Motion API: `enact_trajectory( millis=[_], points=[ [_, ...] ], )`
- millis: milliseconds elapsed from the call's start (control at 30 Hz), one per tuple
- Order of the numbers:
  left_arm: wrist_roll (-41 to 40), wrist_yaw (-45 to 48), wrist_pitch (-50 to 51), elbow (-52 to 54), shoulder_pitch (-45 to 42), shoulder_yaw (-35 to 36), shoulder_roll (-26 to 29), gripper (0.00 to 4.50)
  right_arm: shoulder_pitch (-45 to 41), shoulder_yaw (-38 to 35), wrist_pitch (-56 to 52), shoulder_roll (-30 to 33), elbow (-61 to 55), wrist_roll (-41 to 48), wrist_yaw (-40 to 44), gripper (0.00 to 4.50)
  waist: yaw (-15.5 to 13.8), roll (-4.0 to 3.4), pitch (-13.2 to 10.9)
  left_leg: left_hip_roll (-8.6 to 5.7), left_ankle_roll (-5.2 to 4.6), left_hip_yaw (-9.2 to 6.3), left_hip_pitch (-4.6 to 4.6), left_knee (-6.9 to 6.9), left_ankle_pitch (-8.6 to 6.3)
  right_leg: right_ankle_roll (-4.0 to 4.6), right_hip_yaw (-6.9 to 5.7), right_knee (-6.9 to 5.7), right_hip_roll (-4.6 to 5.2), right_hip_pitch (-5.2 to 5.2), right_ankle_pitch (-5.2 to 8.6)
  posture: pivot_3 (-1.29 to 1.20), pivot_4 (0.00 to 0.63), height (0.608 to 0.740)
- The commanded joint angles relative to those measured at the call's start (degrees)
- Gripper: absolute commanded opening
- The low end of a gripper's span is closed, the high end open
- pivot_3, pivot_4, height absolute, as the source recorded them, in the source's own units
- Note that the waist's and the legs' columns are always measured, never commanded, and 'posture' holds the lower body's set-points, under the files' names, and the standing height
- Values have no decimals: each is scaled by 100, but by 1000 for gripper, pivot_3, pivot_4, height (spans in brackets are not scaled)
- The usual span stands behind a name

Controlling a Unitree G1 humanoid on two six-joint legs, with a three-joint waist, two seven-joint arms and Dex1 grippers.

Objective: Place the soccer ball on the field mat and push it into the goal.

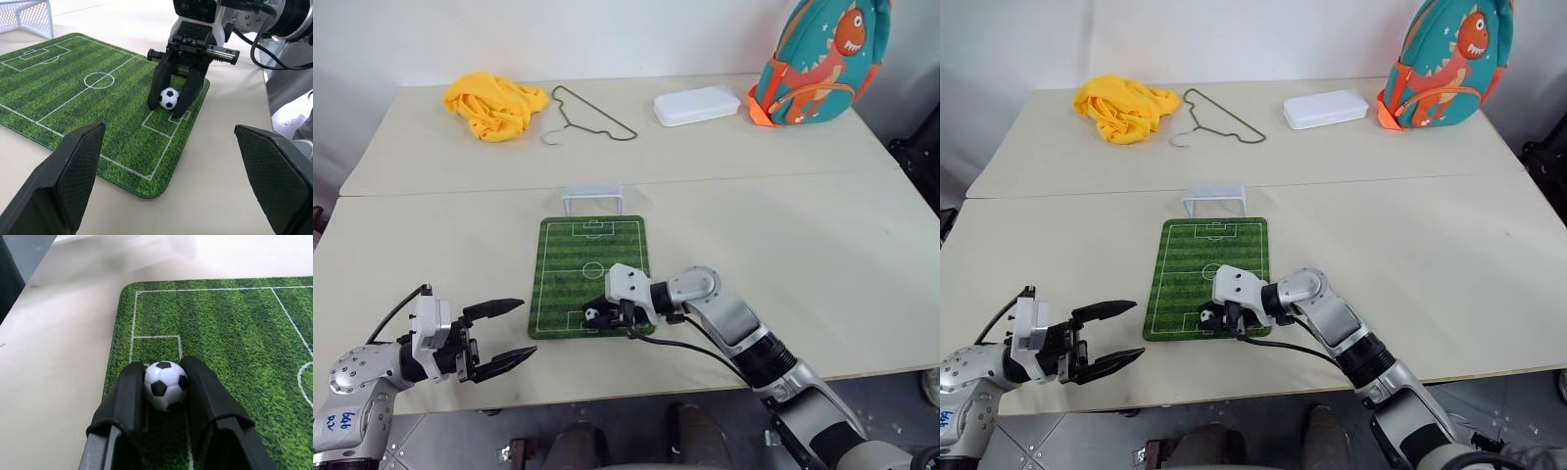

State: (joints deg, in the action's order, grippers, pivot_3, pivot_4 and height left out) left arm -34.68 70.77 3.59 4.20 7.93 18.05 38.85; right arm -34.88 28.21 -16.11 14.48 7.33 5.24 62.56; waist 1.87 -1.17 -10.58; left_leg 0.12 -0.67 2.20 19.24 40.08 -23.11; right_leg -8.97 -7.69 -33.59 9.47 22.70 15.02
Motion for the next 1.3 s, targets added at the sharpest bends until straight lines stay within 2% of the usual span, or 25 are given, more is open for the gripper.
enact_trajectory(
  millis=[33, 100, 267, 533, 833, 933, 1067, 1167, 1267, 1300],
  points=[
    [-51, 13, -78, 52, -6, 158, 45, 4500, 102, 3, -110, -22, 18, 23, -4, 852, 0, 0, 0, 0, 0, 0, 0, 0, 0, 0, 0, 0, 0, 0, 0, 0, 150, 740],
    [-49, 14, -83, 37, -15, 160, 43, 4500, 102, 5, -26, -16, 26, 26, 30, 1584, 0, 0, 0, 0, 0, 0, 0, 0, 0, 0, 0, 0, 0, 0, 0, 0, 150, 740],
    [-48, 18, -114, -7, -19, 163, 27, 4500, 89, -2, 311, -13, 2, 14, 76, 3089, 0, 0, 0, 0, 1, 1, 0, 1, 1, 0, 1, -2, 0, 0, 0, 0, 150, 740],
    [-36, 27, -200, -55, 25, 133, -29, 4500, 127, -89, 476, -98, -105, 193, 181, 3089, 0, 0, 0, 0, 1, 0, 0, 0, 0, 0, 1, 0, 0, 1, 0, 0, 150, 740],
    [-73, 29, -216, -55, 93, 168, -43, 4500, 11, -479, 717, -69, -263, 499, 259, 3089, -4, 0, 0, 0, 1, -1, 0, 0, 0, 0, 1, 0, 0, 1, 0, 0, 150, 740],
    [-74, 29, -263, -106, 70, 168, -77, 4500, -80, -811, 832, -88, -385, 718, 214, 3089, -4, 0, -1, 0, 1, 0, 1, 0, 0, 0, 1, 0, 0, 1, 0, 0, 150, 740],
    [-124, 146, -318, -97, 136, 239, -39, 4500, 134, -1080, 793, 245, -900, 1033, 431, 3089, -19, 0, 0, 1, 1, -2, 2, 0, 0, 0, 0, 0, 0, 1, 0, 0, 150, 740],
    [-160, 392, -354, -227, 208, 404, 120, 4500, 697, -1216, 694, 736, -1690, 1371, 711, 3089, -42, 1, 0, 0, 1, -4, 4, -4, 0, 0, -3, 4, 0, 1, 0, 0, 150, 740],
    [-181, 435, -344, -380, 159, 579, 211, 4500, 1239, -1290, 556, 1140, -2200, 1590, 792, 2530, -32, 5, -2, -1, 0, 0, 5, -8, -3, 0, -4, 11, 0, 1, 0, 0, 150, 740],
    [-181, 444, -344, -457, 127, 639, 238, 4500, 1463, -1293, 578, 1310, -2314, 1585, 843, 2194, -34, 5, -2, -1, 0, 1, 5, -8, -3, 0, -4, 12, 0, 1, 0, 0, 150, 740]
  ],
)
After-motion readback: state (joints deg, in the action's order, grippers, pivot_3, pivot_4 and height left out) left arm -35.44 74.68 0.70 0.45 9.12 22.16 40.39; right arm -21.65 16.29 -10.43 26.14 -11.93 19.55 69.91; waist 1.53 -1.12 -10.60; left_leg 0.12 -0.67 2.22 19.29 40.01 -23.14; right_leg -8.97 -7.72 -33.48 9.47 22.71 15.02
